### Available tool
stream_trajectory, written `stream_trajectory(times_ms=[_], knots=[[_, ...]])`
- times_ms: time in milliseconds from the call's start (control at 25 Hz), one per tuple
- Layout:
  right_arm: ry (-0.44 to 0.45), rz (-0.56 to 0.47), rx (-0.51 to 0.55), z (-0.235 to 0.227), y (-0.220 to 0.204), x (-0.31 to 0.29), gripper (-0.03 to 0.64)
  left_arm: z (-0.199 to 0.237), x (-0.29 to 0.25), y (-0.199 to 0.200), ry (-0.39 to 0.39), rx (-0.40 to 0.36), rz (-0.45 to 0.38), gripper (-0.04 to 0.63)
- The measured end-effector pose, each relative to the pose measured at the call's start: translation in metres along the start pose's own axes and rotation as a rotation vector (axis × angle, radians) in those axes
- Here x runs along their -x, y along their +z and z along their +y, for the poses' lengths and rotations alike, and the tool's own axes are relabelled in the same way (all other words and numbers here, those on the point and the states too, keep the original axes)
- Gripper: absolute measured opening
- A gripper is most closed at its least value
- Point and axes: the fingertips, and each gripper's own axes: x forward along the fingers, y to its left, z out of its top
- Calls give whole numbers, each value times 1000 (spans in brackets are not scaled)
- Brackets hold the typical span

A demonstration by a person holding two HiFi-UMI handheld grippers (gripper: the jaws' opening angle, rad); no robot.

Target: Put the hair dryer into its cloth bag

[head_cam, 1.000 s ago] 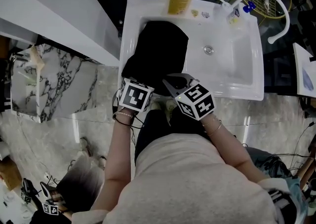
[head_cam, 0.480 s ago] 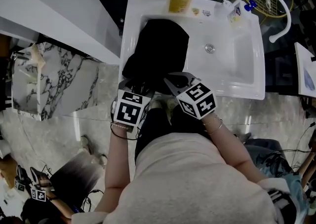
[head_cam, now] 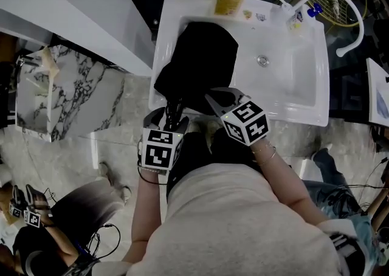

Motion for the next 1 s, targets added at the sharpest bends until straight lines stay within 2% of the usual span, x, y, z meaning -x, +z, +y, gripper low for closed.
stream_trajectory(times_ms=[600,720,800,1000], knots=[[5,8,0,4,-2,-4,14,-3,-9,0,9,-62,-18,293],[3,7,-2,4,-2,-3,14,1,-9,4,38,-74,-35,293],[3,2,-3,5,-1,-3,14,7,-9,5,70,-81,-27,245],[8,-9,-7,7,2,-3,14,10,-9,16,65,-91,-30,230]])
